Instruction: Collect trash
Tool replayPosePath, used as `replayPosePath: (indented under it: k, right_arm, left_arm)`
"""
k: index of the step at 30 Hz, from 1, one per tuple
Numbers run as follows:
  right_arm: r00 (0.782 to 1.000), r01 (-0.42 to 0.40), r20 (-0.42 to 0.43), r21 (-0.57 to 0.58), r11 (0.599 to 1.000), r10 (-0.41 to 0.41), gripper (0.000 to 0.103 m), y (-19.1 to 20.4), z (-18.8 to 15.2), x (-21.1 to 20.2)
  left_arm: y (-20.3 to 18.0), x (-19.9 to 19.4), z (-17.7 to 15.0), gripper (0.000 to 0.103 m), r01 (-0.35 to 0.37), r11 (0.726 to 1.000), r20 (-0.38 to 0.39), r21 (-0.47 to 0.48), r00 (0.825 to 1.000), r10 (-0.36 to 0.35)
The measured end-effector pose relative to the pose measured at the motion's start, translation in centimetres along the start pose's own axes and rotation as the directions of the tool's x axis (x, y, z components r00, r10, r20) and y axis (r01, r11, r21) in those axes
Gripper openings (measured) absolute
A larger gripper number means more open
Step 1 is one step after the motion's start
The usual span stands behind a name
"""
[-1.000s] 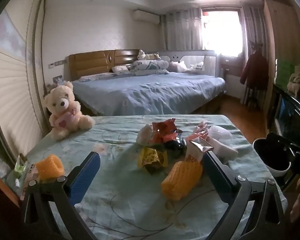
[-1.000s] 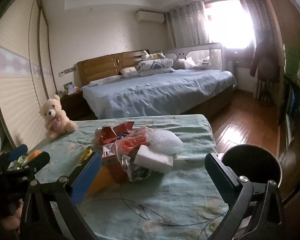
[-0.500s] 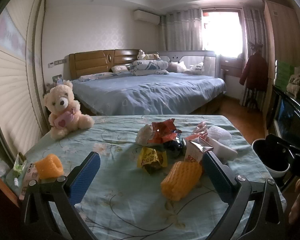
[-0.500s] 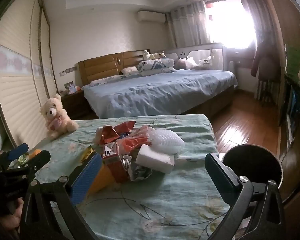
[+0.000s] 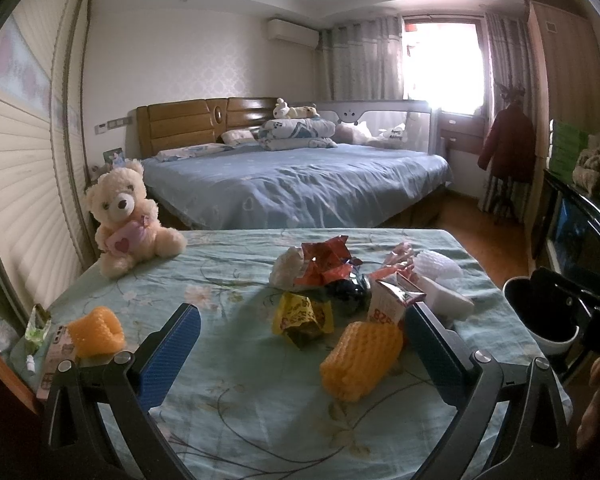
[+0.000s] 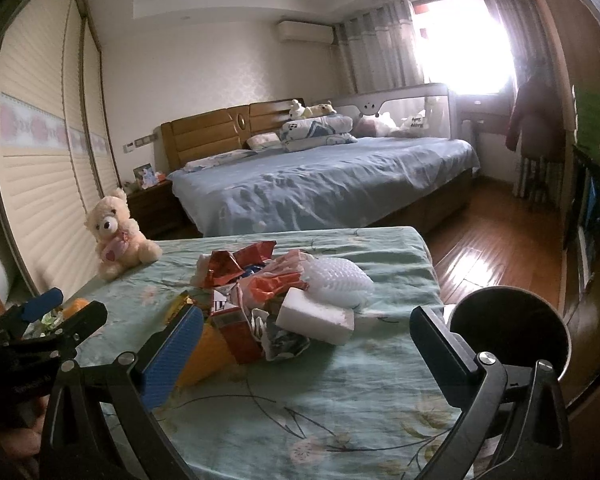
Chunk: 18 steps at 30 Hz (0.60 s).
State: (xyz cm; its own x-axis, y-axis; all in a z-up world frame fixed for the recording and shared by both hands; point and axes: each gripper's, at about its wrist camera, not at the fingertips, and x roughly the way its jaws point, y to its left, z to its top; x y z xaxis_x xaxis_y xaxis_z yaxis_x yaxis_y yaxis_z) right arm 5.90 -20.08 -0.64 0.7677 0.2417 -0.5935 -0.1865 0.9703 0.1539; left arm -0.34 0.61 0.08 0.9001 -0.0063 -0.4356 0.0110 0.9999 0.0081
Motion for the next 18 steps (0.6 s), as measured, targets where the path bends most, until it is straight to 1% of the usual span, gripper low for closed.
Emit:
replayPosePath:
  k: [18]
  right_arm:
    - [1.000, -0.002, -0.001, 0.000, 1.000, 0.002, 0.103, 0.10, 0.01, 0.03]
  left_arm:
    - [0.02, 0.08, -0.07, 0.102, 0.002, 1.000, 0.001, -0.001, 1.000, -0.002]
